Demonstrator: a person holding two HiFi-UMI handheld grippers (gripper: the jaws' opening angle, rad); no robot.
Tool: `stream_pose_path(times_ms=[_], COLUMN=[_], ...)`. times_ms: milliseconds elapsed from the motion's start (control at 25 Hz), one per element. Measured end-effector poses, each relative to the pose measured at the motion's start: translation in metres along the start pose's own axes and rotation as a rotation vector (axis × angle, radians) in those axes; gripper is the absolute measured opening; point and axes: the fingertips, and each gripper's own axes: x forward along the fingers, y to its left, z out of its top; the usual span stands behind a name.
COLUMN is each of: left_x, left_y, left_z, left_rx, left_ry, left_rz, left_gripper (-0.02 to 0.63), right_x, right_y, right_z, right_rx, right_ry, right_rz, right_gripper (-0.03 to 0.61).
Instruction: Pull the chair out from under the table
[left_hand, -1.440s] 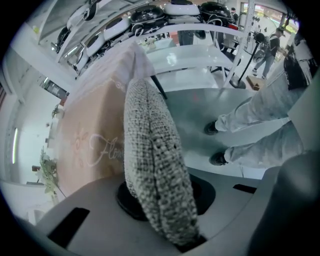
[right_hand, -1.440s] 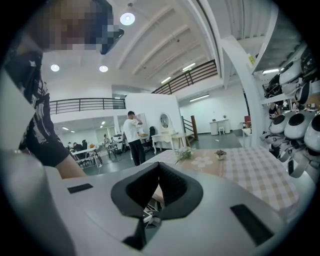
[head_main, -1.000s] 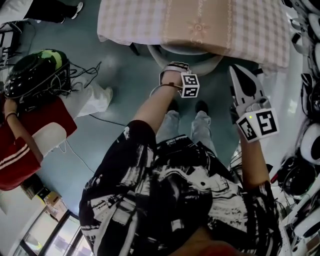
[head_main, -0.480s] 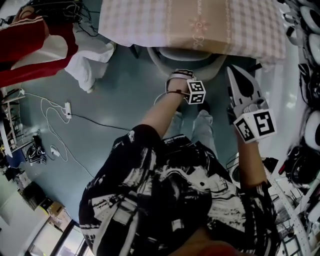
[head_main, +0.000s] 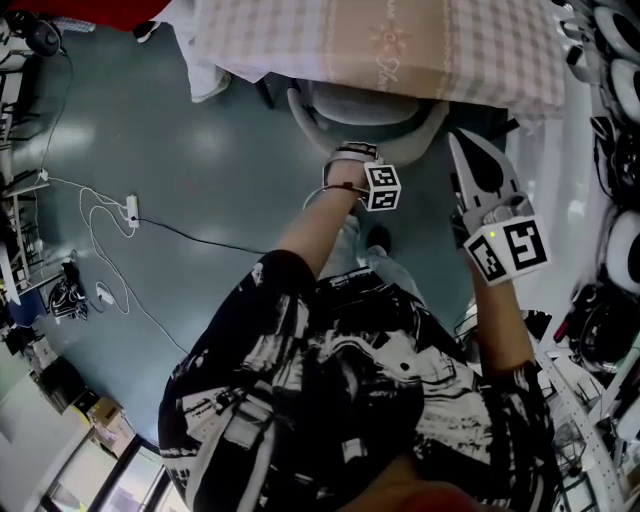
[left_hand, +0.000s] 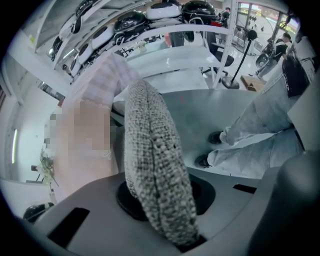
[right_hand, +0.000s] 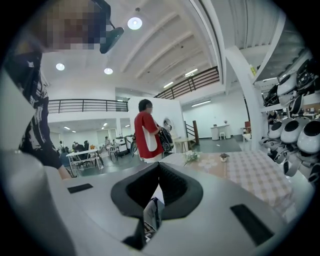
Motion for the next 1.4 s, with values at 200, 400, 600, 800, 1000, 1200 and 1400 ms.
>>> stream_pose_path(times_ms=[200,400,600,800,1000,1200,1400], left_x=[-0.004,-0.009,-0.015,-0.022,-0.028,-0.035,-0.043], left_y=[-0.024,-0.048,-0.071,-0.095,-0.124,-0.144,-0.173], left_z=[0.006,0.009,0.013,0.013,0.011,0.01,0.009], left_rx=[-0.009,-0.014,-0.008,0.013,0.032,0.052,0.059], left_ry=[0.003,0.004,0.007,-0.002,-0.011,-0.01,-0.013], left_rz=[0.003,0.001,0.0,0.002,-0.005,-0.008,-0.007], left_gripper=[0.044,0.044,0.044,0.044,0.044,0.044,0.044], right_x=[-0.027,-0.044,-0.058,-0.065,-0.079,-0.093,-0.111], right_y=[0.001,0.013,0.024,0.045,0.073,0.095,0.12], right_z=[-0.009,-0.013,-0.016,-0.017,-0.021,-0.028,-0.031], right_rx=[-0.001,-0.01,-0.017,-0.018,-0.012,-0.005,-0.009], right_ry=[0.004,0.01,0.017,0.017,0.026,0.032,0.026], right_rz=[0.039,0.083,0.102,0.096,0.069,0.039,0.008], right_gripper=[-0.002,-0.002,-0.002,-0.002,-0.002,-0.002,-0.002])
